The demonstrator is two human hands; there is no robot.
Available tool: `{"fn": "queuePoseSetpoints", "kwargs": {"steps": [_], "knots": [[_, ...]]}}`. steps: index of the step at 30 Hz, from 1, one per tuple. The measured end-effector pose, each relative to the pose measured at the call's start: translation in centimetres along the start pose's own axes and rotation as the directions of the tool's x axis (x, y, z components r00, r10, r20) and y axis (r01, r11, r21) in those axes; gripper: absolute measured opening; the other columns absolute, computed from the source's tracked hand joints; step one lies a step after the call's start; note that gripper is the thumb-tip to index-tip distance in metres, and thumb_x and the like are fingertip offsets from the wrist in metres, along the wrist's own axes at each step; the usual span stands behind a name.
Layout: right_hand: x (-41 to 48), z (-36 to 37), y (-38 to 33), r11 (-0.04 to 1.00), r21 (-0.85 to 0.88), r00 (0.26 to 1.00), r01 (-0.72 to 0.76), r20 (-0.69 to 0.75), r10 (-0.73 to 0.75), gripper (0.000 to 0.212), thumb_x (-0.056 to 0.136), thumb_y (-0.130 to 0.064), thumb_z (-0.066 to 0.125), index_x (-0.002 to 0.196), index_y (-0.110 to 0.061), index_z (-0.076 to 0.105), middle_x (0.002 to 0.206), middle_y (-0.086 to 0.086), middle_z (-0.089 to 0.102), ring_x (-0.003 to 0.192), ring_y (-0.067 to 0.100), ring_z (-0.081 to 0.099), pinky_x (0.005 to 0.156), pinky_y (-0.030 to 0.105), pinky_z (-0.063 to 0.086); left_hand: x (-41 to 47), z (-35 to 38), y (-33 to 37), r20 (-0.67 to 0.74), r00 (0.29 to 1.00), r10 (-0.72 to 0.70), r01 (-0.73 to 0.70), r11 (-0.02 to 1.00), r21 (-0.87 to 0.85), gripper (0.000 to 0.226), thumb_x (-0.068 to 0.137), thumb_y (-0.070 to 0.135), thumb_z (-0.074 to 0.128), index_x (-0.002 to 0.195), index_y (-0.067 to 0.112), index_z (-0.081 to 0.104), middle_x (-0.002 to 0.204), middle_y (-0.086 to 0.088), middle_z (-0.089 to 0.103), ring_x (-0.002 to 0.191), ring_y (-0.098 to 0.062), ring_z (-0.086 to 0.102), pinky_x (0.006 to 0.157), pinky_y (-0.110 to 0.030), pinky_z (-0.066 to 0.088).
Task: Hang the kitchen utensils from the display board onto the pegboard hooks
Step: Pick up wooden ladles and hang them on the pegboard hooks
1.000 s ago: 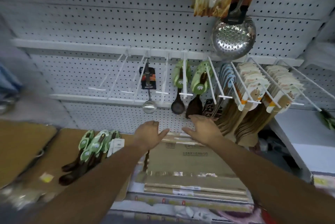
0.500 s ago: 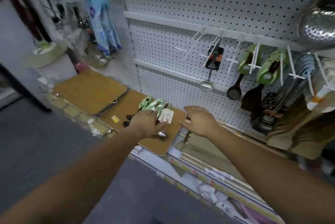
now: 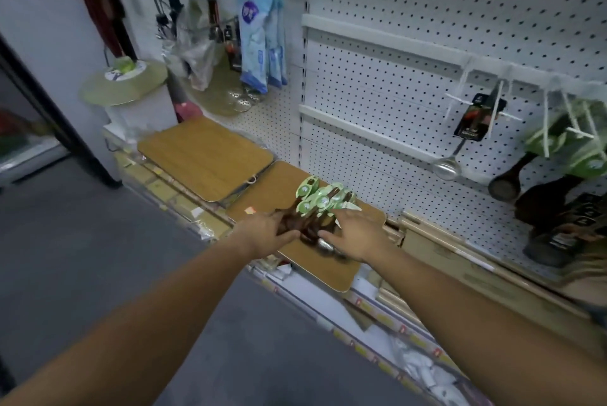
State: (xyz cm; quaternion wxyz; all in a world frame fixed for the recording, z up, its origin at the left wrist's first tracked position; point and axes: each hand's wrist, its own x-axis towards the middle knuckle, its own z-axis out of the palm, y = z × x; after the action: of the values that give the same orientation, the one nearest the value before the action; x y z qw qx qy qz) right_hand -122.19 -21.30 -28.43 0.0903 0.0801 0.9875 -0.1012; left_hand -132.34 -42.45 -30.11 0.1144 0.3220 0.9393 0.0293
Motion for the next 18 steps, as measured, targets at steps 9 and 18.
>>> {"fn": "queuePoseSetpoints", "kwargs": {"steps": [9, 18], "knots": [[6.8, 4.1, -6.6, 0.992, 0.014, 0.990, -0.124, 0.076, 0.122, 0.062, 0.087, -0.073, 0.036, 0.120, -0.023, 0.053, 0.119, 0.004, 0.063, 0.109, 0.025, 0.059, 0.089, 0.038, 0.051, 3.3, 1.9, -10.7, 0.132, 0.991, 0.033, -0.040, 0.998, 0.054, 0.085, 0.086, 0.078, 0.023, 0.140, 0.016, 0.045, 0.141, -0.009, 0.052, 0.128, -0.029, 0.048, 0.103, -0.045, 0.044], [15.2, 7.9, -5.0, 0.977, 0.072, 0.973, -0.203, 0.132, 0.192, 0.054, 0.092, -0.065, 0.044, 0.121, -0.020, 0.053, 0.117, 0.004, 0.062, 0.110, 0.026, 0.059, 0.078, 0.034, 0.035, 13.3, 4.3, -12.9, 0.247, 0.963, 0.105, -0.129, 0.988, 0.084, 0.076, 0.090, 0.072, 0.032, 0.138, 0.014, 0.047, 0.140, -0.009, 0.053, 0.130, -0.026, 0.047, 0.104, -0.040, 0.040]]}}
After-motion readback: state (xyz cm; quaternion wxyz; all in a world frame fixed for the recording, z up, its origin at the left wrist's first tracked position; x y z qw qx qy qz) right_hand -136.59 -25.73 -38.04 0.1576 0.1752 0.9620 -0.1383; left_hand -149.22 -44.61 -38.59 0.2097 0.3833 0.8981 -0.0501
